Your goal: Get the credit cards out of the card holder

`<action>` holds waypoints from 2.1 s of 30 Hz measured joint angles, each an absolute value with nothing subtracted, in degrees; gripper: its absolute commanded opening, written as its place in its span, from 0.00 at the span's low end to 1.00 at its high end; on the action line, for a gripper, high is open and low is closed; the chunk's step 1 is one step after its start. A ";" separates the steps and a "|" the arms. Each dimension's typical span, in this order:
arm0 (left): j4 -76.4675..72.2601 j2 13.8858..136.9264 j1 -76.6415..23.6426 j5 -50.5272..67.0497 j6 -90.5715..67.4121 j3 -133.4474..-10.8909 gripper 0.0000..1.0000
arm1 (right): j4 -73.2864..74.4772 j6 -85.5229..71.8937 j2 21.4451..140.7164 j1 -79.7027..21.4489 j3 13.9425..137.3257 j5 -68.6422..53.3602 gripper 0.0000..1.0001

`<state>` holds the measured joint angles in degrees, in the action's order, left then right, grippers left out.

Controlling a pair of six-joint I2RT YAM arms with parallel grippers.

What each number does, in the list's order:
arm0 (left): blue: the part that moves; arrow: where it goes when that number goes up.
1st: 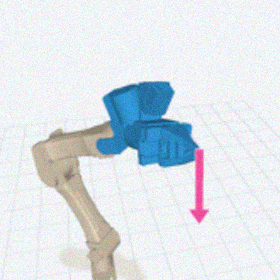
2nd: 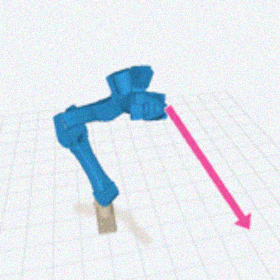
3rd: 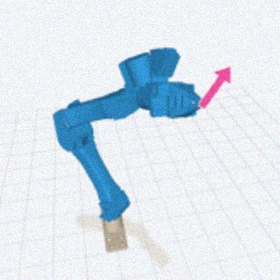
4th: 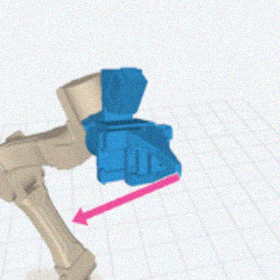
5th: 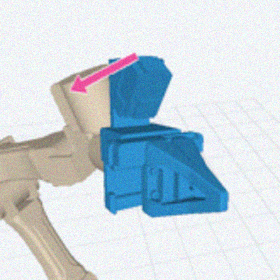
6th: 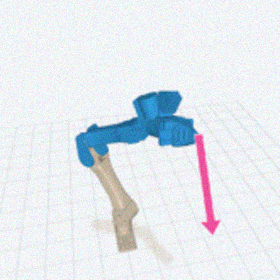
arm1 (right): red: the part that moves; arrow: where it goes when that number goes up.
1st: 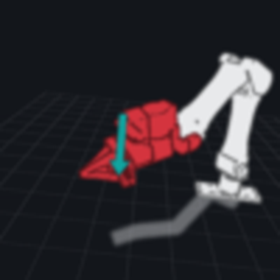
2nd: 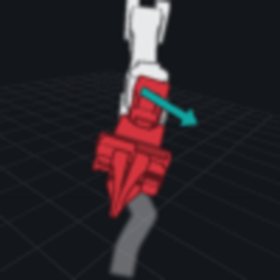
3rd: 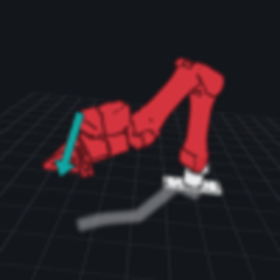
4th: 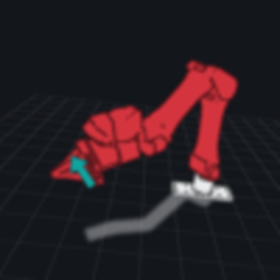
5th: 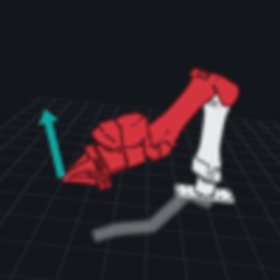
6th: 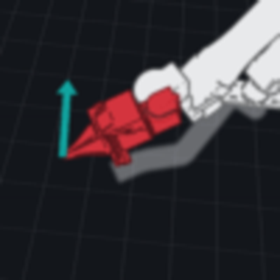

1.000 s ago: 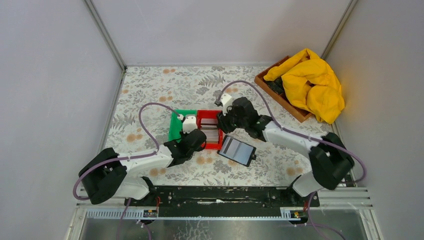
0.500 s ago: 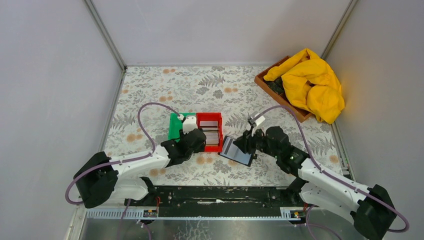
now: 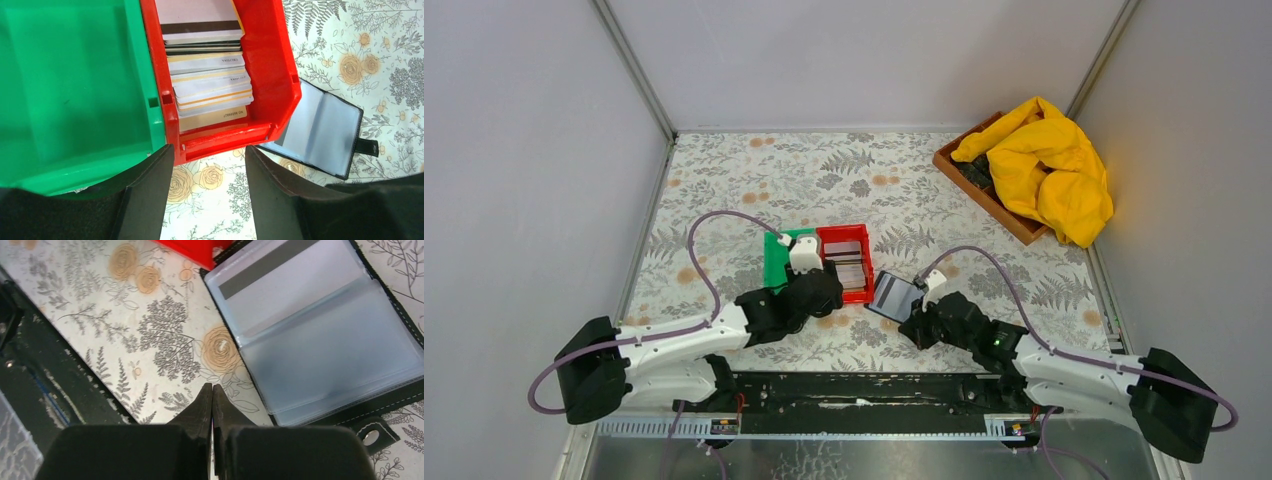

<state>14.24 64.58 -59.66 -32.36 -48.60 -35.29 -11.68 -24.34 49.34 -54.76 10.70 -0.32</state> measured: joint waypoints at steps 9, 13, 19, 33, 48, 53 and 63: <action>17.50 62.70 -61.28 -34.76 -51.81 -35.11 0.63 | -13.74 -23.24 63.51 -54.81 18.02 3.29 0.31; 18.79 57.23 -61.41 -35.48 -52.38 -33.93 0.65 | -15.44 -21.63 70.00 -54.81 24.71 3.55 0.35; 20.82 51.70 -61.41 -37.12 -53.15 -31.53 0.66 | -16.58 -19.73 76.29 -54.81 30.46 3.44 0.26; 23.40 51.33 -61.41 -37.67 -53.69 -30.13 0.67 | -20.01 -16.36 89.30 -54.92 38.81 2.24 0.24; 24.27 49.54 -61.41 -37.93 -54.87 -29.58 0.68 | -18.37 -13.91 99.94 -54.57 51.16 0.56 0.24; 24.36 49.56 -61.41 -37.91 -54.94 -29.30 0.69 | -15.53 -12.80 100.55 -53.30 54.11 0.47 0.27; 18.11 51.29 -61.69 -33.36 -52.90 -26.35 0.72 | -16.14 -13.96 77.82 -53.80 39.90 -0.36 0.42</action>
<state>18.11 51.29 -61.69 -33.36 -52.90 -26.35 -16.14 -13.96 77.82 -53.80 39.90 -0.36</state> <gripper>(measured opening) 0.718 0.347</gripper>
